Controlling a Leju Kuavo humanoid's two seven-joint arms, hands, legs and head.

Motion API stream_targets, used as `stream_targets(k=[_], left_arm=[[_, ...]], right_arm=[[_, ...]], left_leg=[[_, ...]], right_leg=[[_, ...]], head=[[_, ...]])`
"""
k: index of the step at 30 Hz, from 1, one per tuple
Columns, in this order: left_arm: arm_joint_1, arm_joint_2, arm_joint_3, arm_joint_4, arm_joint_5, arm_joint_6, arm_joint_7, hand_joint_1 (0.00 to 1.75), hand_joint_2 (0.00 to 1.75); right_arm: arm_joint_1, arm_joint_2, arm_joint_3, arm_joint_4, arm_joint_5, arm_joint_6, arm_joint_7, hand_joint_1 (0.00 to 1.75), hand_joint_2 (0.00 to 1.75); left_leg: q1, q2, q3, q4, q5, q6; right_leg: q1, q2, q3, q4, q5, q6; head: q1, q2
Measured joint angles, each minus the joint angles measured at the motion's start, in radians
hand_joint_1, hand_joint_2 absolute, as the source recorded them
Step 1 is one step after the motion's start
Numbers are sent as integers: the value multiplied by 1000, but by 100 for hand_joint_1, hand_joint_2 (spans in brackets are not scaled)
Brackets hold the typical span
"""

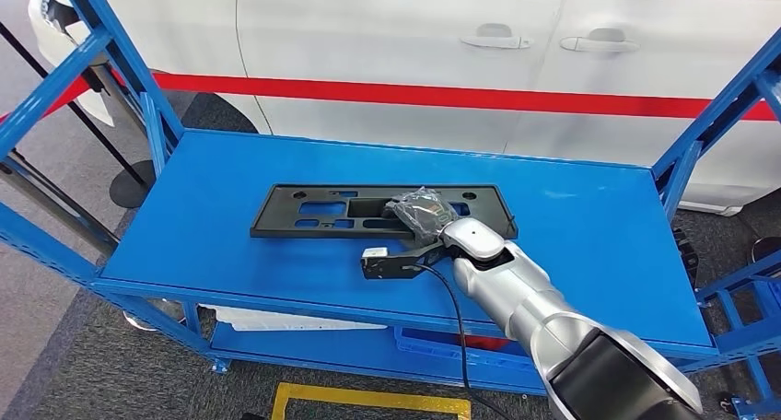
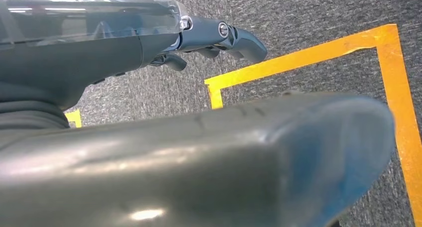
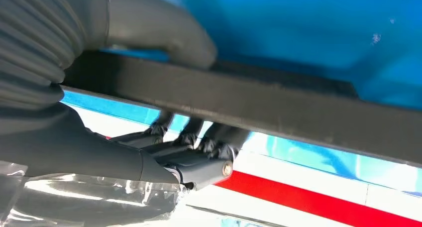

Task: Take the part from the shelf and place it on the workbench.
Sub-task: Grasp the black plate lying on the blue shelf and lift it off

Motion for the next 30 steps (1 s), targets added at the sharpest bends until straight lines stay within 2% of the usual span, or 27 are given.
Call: stream_targets(k=[18, 22, 26, 30], left_arm=[[4, 0, 11, 0, 14, 4, -17, 0, 0], [3, 0, 11, 0, 12, 11, -30, 0, 0], [2, 1, 11, 0, 10, 25, -39, 0, 0], [1, 1, 11, 0, 11, 44, -54, 0, 0]], right_arm=[[-26, -9, 21, -5, 16, -69, 18, 175, 175], [-54, -18, 20, -7, 58, -162, 58, 175, 175], [-138, -46, -1, -28, 73, -283, 83, 175, 175], [-222, -83, -51, -67, 68, -319, 84, 175, 175]], left_leg=[[0, 0, 0, 0, 0, 0], [-1, 0, -2, 0, 0, 1], [-1, 0, -3, 0, 1, 1], [-1, -1, -4, 1, 1, 1]], right_leg=[[0, 0, 0, 0, 0, 0], [-1, 0, -1, 0, 1, 1], [-1, 0, -4, 0, 1, 1], [-1, -1, -3, 0, 1, 1]], head=[[0, 0], [0, 0], [0, 0], [0, 0]])
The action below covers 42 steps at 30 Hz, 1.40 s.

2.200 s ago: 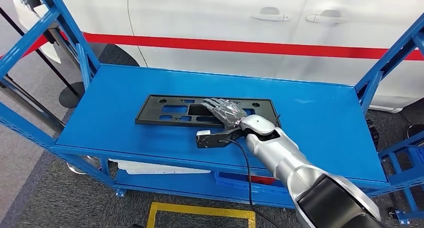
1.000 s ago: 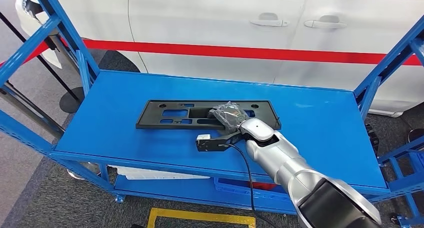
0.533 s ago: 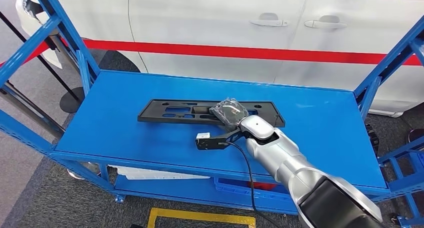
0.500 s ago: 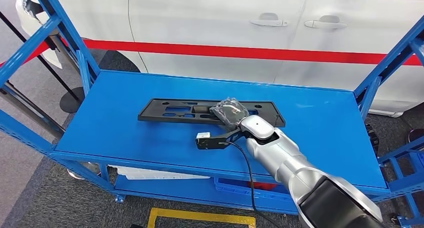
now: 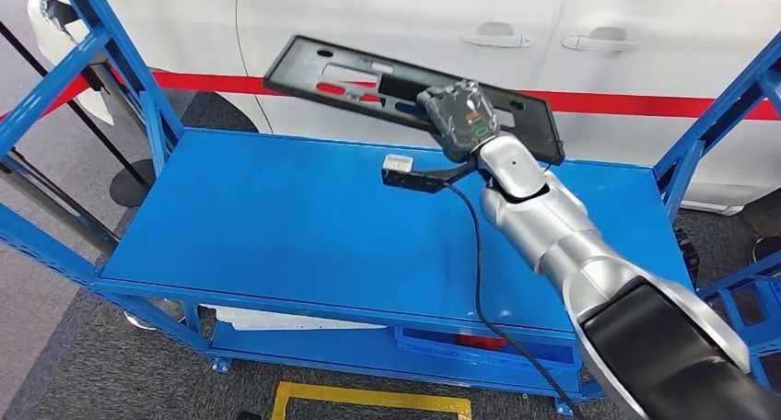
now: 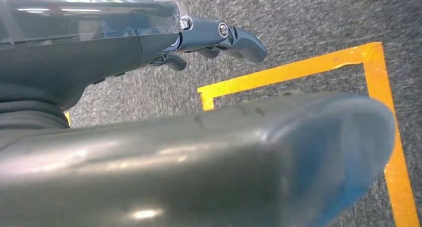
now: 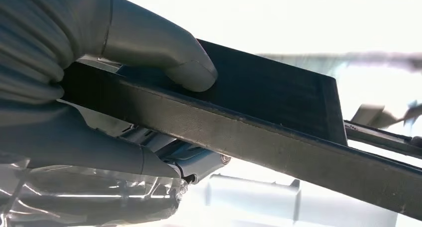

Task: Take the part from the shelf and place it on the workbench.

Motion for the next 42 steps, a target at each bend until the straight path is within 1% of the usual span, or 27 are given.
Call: stream_targets(k=[4, 8, 14, 17, 19, 21, 23, 25, 28, 33, 36, 38, 39, 40, 42], left_arm=[[-2, 0, 6, 0, 14, 4, -22, 0, 0], [-5, 0, 15, 0, 24, -14, -53, 0, 175], [-16, -1, 35, 0, 39, -86, -108, 0, 175], [-20, -1, 46, 0, 38, -120, -166, 0, 175], [-23, -2, 50, 0, 31, -139, -218, 0, 87], [-25, -3, 52, 0, 27, -152, -259, 0, 87], [-26, -2, 55, 0, 26, -134, -270, 0, 175], [-26, -2, 58, 0, 26, -114, -253, 0, 175], [-26, -1, 60, 0, 27, -108, -229, 0, 175], [-24, 0, 72, 0, 30, -115, -228, 0, 175], [-25, 0, 75, 0, 28, -108, -230, 0, 175], [-25, 0, 75, 0, 28, -106, -233, 0, 175], [-25, 1, 76, 0, 29, -107, -236, 0, 175], [-25, 1, 76, 0, 31, -110, -239, 0, 175], [-24, 1, 82, 0, 39, -120, -249, 0, 175]], right_arm=[[-30, -30, -58, -51, 12, -10, 5, 175, 175], [-31, -44, -97, -86, 23, 1, 6, 175, 175], [-9, -46, -127, -105, 53, 6, 0, 175, 175], [7, -48, -143, -109, 78, 5, -5, 175, 175], [23, -53, -157, -118, 90, 6, -14, 175, 175], [40, -59, -171, -130, 95, 6, -24, 175, 175], [52, -65, -186, -137, 96, 6, -35, 175, 175], [58, -68, -198, -138, 99, 4, -43, 175, 175], [61, -71, -212, -141, 106, 1, -47, 175, 175], [70, -79, -228, -161, 108, -5, -51, 175, 175], [77, -83, -241, -172, 69, -9, -82, 175, 175], [84, -84, -256, -182, -25, 28, -136, 175, 175], [90, -84, -268, -188, -98, 67, -173, 175, 175], [97, -83, -281, -196, -182, 117, -211, 175, 175], [124, -76, -331, -227, -442, 287, -299, 175, 175]], left_leg=[[0, 0, 0, 0, 0, 0], [0, 0, 0, 0, 0, 0], [0, 0, 0, 0, 0, 0], [0, 0, 0, 0, 0, 0], [0, 0, 0, 0, 0, 0], [0, 0, 0, 0, 0, 0], [0, 0, 0, 0, 0, 0], [0, 0, -1, 0, 0, 0], [0, 0, -1, 0, 0, 0], [0, 0, -1, 0, 0, 0], [0, 0, 0, 0, 0, 0], [0, 0, -1, 0, 0, 0], [0, 0, -1, 0, 0, 0], [0, 0, -1, 0, 0, 0], [0, 0, -1, 0, 0, 0]], right_leg=[[0, 0, 0, 0, 0, 0], [0, 0, 0, 0, 0, 0], [0, 0, 0, 0, 0, 0], [0, 0, 0, 0, 0, 0], [0, 0, 0, 0, 0, 0], [0, 0, 0, 0, 0, 0], [0, 0, 0, 0, 0, 0], [0, 0, -1, 0, 0, 0], [0, 0, -1, 0, 0, 0], [0, 0, -1, 0, 0, 0], [0, 0, -1, 0, 0, 0], [0, 0, -1, 0, 0, 0], [0, 0, -1, 0, 0, 0], [0, 0, -1, 0, 0, 0], [0, -1, 0, 0, 0, 0]], head=[[0, 0], [0, 0], [0, 0], [0, 0], [0, 0], [0, 0], [0, 0], [0, 0], [0, 0], [0, 0], [0, 0], [0, 0], [0, 0], [0, 0], [0, 0]])
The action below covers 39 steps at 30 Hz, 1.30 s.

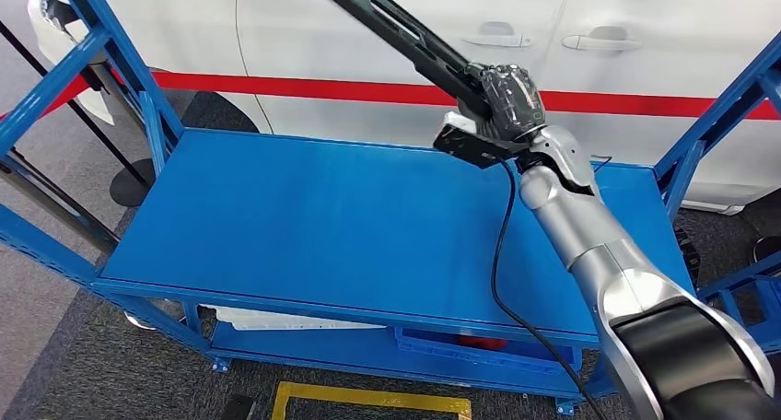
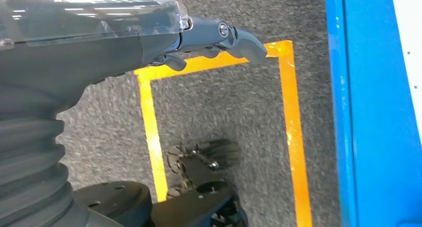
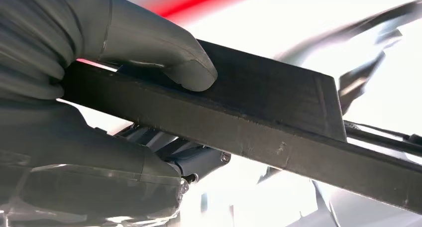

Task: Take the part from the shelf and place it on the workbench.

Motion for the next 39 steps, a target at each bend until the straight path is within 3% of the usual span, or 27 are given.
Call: stream_targets(k=[3, 5, 10, 18, 29, 39], left_arm=[[1, 2, 15, 0, 12, -12, -15, 0, 175], [3, 3, 26, 0, 19, -16, -23, 0, 175], [12, 6, 49, 0, 25, -6, -34, 0, 175], [36, 12, 67, 0, 26, 25, -47, 0, 175], [57, 15, 101, 0, 58, -8, -82, 0, 175], [60, 18, 115, 0, 58, -17, -87, 0, 175]], right_arm=[[53, 19, -90, -64, -431, 259, -71, 175, 175], [79, 26, -130, -102, -623, 367, -76, 175, 175], [131, 30, -159, -168, -816, 458, -83, 175, 175], [222, 21, -161, -273, -852, 424, -116, 175, 175], [303, -23, -157, -404, -932, 458, -137, 175, 175], [326, -35, -147, -468, -936, 457, -139, 175, 175]], left_leg=[[0, 0, 0, 0, 0, 0], [0, -1, 0, 0, 0, 0], [0, -1, 0, 0, 0, 0], [0, -1, 0, 0, 0, 0], [0, 0, 0, 0, 0, 0], [0, 0, 0, 0, 0, 0]], right_leg=[[0, 0, 0, 0, 0, 0], [0, -1, 0, 0, 0, 0], [0, -1, 0, 0, -1, 0], [0, 0, 0, 0, -1, 0], [0, 0, 0, 0, -1, 0], [0, 0, 0, 0, -1, 0]], head=[[0, 0], [0, 0], [0, 0], [0, 0], [0, 0], [0, 0]])
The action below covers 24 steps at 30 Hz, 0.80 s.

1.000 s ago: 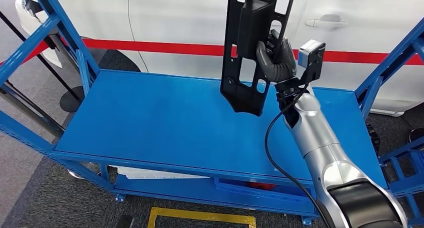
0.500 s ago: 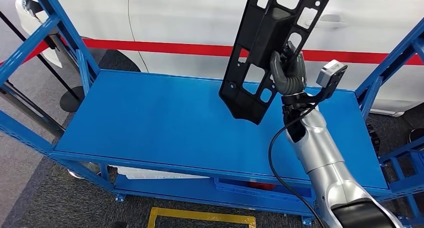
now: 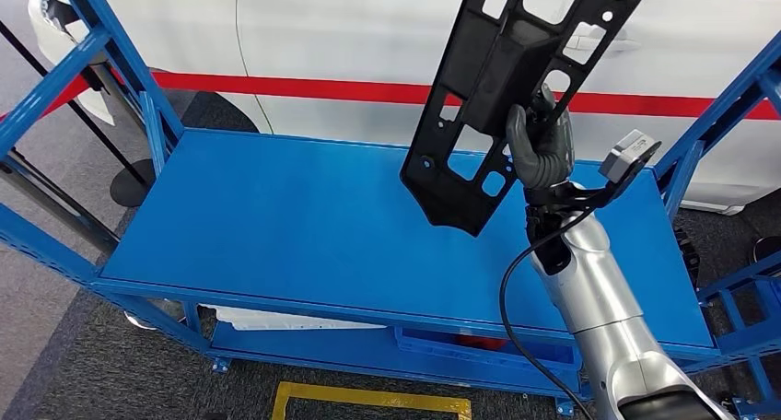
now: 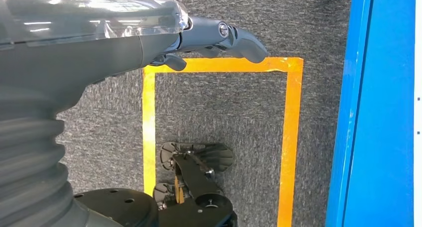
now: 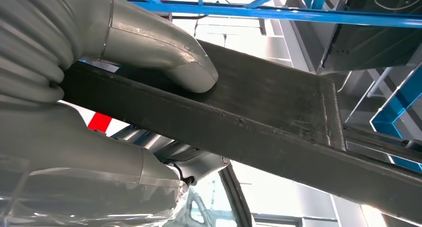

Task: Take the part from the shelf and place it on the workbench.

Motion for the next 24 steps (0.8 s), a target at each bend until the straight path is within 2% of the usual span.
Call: stream_targets(k=[9, 21, 24], left_arm=[[-2, 0, 1, 0, -13, -1, -18, 0, 175], [-1, 0, 8, 0, -25, 25, -22, 0, 175], [-4, 0, 4, 0, -41, 38, 0, 0, 175]], right_arm=[[13, -6, 24, -29, 32, -34, 9, 175, 175], [10, -7, 38, 42, 25, -35, -7, 175, 175], [11, -8, 38, 57, 31, -38, -23, 175, 175]], left_leg=[[0, 0, 0, 0, 0, 0], [0, 0, 0, 0, 0, 0], [-6, 0, -1, 4, -3, 5]], right_leg=[[0, 0, 0, 0, 0, 0], [0, 0, 0, 0, 0, 0], [-3, 0, 1, -3, 1, 5]], head=[[0, 0], [0, 0], [0, 0]])
